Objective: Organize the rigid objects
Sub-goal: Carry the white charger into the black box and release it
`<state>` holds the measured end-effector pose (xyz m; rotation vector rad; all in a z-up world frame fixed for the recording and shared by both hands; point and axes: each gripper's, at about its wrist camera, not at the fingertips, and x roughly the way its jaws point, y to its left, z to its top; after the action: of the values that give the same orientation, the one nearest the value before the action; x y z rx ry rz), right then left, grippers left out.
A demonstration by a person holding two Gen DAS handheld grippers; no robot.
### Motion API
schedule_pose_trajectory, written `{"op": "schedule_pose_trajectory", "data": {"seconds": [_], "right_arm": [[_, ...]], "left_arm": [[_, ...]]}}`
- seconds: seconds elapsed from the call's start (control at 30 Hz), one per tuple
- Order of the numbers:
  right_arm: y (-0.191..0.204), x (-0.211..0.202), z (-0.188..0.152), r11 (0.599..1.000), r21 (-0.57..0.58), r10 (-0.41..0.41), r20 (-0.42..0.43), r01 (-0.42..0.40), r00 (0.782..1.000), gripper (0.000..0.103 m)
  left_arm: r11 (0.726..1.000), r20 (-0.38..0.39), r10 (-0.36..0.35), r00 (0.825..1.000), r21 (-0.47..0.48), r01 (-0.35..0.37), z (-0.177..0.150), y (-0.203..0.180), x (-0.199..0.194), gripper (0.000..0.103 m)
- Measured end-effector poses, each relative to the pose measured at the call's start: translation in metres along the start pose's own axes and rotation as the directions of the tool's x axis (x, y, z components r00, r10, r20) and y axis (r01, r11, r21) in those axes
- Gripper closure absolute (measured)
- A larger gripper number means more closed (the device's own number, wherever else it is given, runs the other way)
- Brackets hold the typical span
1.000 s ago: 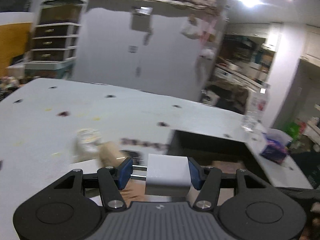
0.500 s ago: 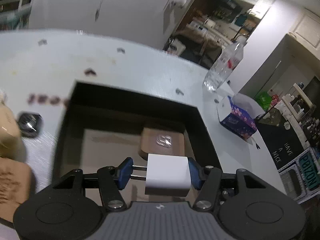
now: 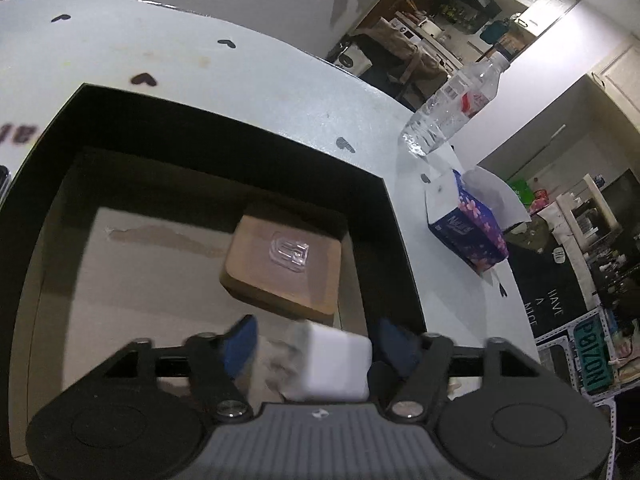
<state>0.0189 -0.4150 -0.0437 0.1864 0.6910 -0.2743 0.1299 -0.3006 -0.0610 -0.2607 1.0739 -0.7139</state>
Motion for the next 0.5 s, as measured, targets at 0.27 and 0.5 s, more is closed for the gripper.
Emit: {"op": "schedule_pose_trajectory", "data": {"seconds": [0.27, 0.5], "right_arm": [[0.0, 0.0, 0.0, 1.0, 0.0, 0.001, 0.0, -0.001, 1.0, 0.097], [0.0, 0.0, 0.0, 1.0, 0.002, 0.001, 0.0, -0.001, 1.0, 0.097]], "left_arm": [[1.0, 0.0, -0.027, 1.0, -0.016, 0.027, -0.001, 0.004, -0.008, 0.03], [0.999, 0.048, -0.02, 0.999, 0.041, 0.018, -0.003, 0.0, -0.029, 0.03]]}}
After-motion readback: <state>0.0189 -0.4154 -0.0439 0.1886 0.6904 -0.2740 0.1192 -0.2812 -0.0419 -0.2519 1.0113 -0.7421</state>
